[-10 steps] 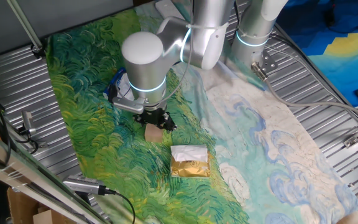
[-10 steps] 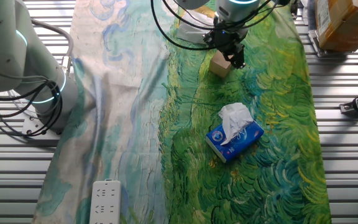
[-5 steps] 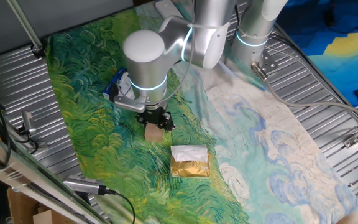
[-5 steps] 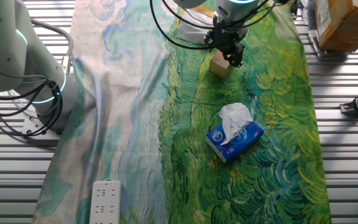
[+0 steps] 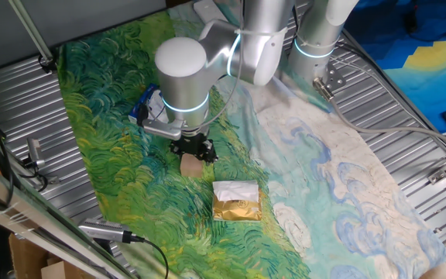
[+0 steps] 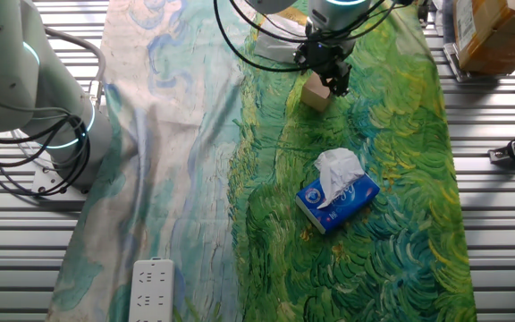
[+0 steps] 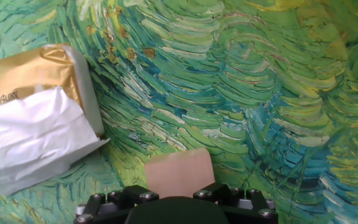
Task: Pick up one small block
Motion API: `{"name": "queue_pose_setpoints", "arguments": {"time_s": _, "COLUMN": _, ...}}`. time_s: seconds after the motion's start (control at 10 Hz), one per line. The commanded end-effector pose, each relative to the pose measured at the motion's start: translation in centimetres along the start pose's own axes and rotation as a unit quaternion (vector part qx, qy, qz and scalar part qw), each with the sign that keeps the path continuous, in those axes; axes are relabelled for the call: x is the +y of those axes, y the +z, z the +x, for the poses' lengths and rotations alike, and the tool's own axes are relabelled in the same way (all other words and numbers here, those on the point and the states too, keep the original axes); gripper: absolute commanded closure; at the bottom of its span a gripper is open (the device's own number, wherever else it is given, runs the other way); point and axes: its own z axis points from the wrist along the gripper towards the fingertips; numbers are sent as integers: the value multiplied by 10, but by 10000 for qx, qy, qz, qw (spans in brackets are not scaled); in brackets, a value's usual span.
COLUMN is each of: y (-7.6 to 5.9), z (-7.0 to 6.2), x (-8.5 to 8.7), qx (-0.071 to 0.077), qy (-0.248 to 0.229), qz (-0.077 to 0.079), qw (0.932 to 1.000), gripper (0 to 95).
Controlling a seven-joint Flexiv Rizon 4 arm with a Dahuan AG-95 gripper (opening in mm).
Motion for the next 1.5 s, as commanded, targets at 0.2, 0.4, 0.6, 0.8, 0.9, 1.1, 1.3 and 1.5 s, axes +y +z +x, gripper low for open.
{"name": "queue_pose_setpoints", "arguments": {"time_s": 0.2, "y": 1, "z": 0, "x": 0, "qx": -70, "qy": 23, "qz": -48, "qw": 10000, "gripper": 190}}
{"name": "queue_pose_setpoints", "arguments": {"time_s": 0.4, "y": 1, "z": 0, "x": 0, "qx": -95, "qy": 14, "qz": -52, "qw": 9999, "gripper": 190}}
{"name": "queue_pose_setpoints", "arguments": {"time_s": 0.6, "y": 1, "z": 0, "x": 0, "qx": -104, "qy": 5, "qz": -44, "qw": 9999, "gripper": 190}}
{"name": "queue_pose_setpoints", "arguments": {"time_s": 0.8, "y": 1, "z": 0, "x": 0, "qx": -94, "qy": 22, "qz": -34, "qw": 9999, "gripper": 570}}
{"name": "queue_pose_setpoints", "arguments": {"time_s": 0.9, "y": 1, "z": 0, "x": 0, "qx": -106, "qy": 35, "qz": -31, "qw": 9999, "gripper": 760}}
{"name": "queue_pose_setpoints", "arguments": {"time_s": 1.1, "y": 1, "z": 0, "x": 0, "qx": -108, "qy": 66, "qz": -29, "qw": 9999, "gripper": 950}}
{"name": "queue_pose_setpoints", "arguments": {"time_s": 1.3, "y": -2, "z": 0, "x": -1, "qx": -87, "qy": 92, "qz": -23, "qw": 9999, "gripper": 950}}
{"name": "queue_pose_setpoints", "arguments": {"time_s": 1.5, "y": -17, "z": -2, "x": -5, "qx": -18, "qy": 214, "qz": -4, "qw": 9998, "gripper": 950}}
